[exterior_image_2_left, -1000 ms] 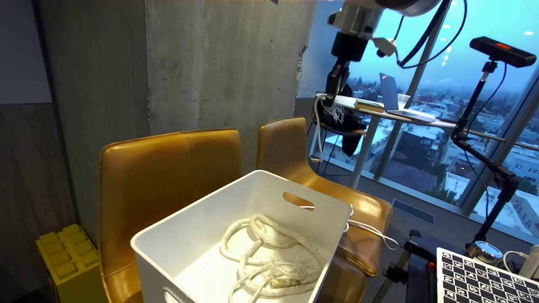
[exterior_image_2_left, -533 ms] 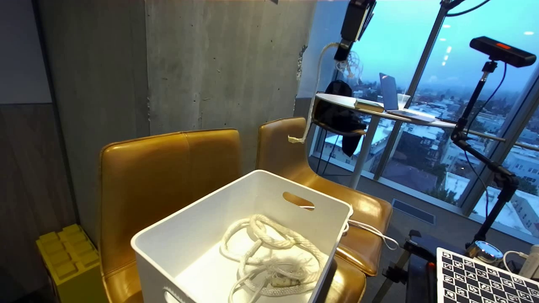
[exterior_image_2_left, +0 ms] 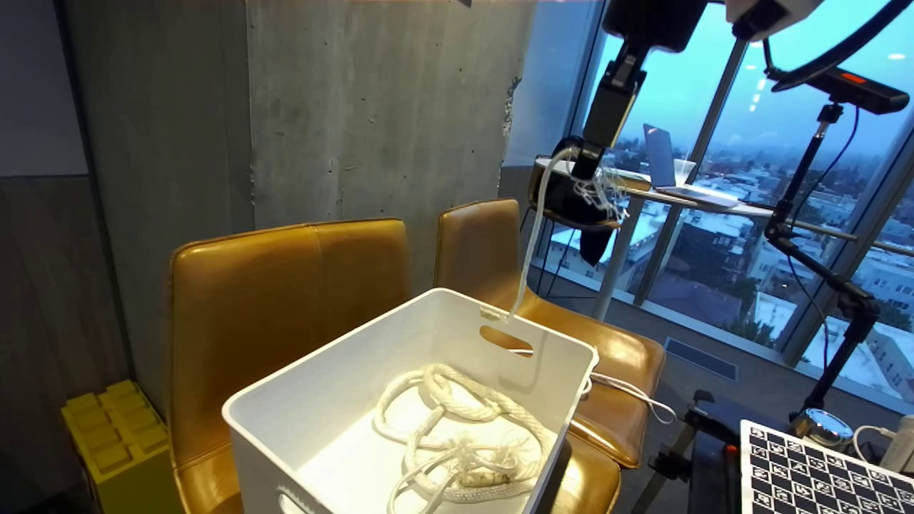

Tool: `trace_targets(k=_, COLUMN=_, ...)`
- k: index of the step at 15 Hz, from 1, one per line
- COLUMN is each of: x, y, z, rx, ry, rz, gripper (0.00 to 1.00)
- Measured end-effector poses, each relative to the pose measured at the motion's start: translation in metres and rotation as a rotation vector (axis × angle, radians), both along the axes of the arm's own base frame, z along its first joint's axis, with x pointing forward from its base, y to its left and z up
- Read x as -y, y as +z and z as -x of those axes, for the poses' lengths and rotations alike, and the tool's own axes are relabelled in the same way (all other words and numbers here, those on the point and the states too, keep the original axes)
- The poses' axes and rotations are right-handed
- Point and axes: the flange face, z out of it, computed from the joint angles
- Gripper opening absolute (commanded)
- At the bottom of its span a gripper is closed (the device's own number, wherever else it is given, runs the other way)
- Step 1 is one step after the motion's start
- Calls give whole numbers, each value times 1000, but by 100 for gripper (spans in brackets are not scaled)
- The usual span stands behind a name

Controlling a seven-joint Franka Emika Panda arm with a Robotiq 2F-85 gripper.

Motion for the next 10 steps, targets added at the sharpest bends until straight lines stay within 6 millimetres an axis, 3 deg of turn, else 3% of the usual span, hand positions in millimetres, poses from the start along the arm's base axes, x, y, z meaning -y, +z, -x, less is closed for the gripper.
trace_targets(k=3, x=12, y=-24, z=6, rx=-22, ry=-18, rz=-4, gripper=64)
trace_targets(k=6, x=37, y=-41, z=11, rx=-38, ry=-52, rz=-7, gripper=85)
trace_targets(k=8, x=68, y=-54, z=15, rx=-55, ry=-78, rz=-7, gripper=99)
trace_targets(k=10, x=112, y=-73, z=21, rx=-80, ry=-105, rz=-6, gripper=100)
